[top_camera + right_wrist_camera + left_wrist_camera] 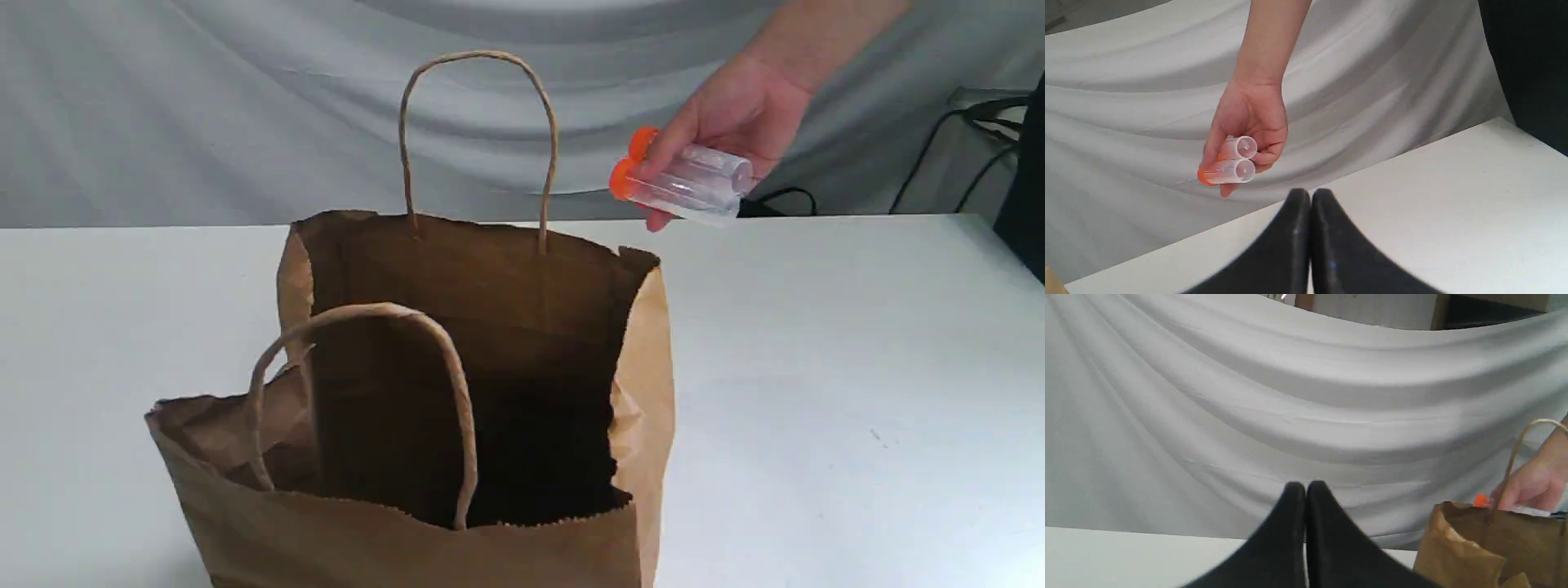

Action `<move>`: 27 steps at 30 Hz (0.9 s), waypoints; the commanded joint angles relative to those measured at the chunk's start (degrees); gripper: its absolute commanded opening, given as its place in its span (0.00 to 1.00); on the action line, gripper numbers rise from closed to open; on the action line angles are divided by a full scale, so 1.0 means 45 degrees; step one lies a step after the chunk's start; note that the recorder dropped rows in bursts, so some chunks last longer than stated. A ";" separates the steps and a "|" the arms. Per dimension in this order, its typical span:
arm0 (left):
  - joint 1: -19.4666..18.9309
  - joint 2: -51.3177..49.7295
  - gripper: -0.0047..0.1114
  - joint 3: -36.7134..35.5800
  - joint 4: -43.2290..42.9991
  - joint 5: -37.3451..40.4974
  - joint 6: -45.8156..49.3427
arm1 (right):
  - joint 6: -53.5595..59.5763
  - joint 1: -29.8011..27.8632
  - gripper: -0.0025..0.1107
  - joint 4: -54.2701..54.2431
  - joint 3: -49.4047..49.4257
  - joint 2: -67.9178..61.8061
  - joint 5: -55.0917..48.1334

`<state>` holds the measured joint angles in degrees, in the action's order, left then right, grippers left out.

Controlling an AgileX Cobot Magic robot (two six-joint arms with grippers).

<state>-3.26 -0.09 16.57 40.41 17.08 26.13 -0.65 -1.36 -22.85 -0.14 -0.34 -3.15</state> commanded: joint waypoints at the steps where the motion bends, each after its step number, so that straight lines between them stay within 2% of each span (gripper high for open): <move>1: -0.0037 0.0019 0.04 0.0190 0.0635 -0.0030 -0.0130 | 0.0144 -0.0074 0.02 0.0142 0.0032 0.0076 -0.0077; 6: -0.0037 -0.0126 0.04 0.1313 0.0807 0.0219 -0.0130 | 0.0144 -0.0074 0.02 0.0143 0.0032 0.0076 -0.0131; 12: -0.0014 -0.2888 0.04 0.4075 0.0972 0.2193 0.0676 | 0.0144 -0.0074 0.02 -0.0081 0.0032 0.0076 -0.0156; 16: -0.0014 -0.5709 0.04 0.6980 0.0972 0.5420 0.2907 | 0.0144 -0.0074 0.02 -0.0081 0.0032 0.0076 -0.0236; 19: -0.0014 -0.7794 0.04 0.9018 0.0972 0.7577 0.3586 | 0.0144 -0.0074 0.02 -0.0081 0.0032 0.0076 -0.0263; 23: -0.0014 -0.9969 0.04 1.1103 0.1373 0.9494 0.3955 | 0.0144 -0.0074 0.02 -0.0144 0.0032 0.0076 -0.0263; 26: -0.0014 -1.1654 0.04 1.2323 0.2243 1.1751 0.5025 | 0.0144 -0.0074 0.02 -0.0144 0.0032 0.0076 -0.0263; 27: -0.0014 -1.2243 0.04 1.2571 0.2581 1.1751 0.5415 | 0.0144 -0.0074 0.02 -0.0144 0.0032 0.0076 -0.0263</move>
<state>-3.26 -51.17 71.05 49.21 66.39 47.28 -0.65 -1.36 -23.68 -0.14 -0.34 -4.33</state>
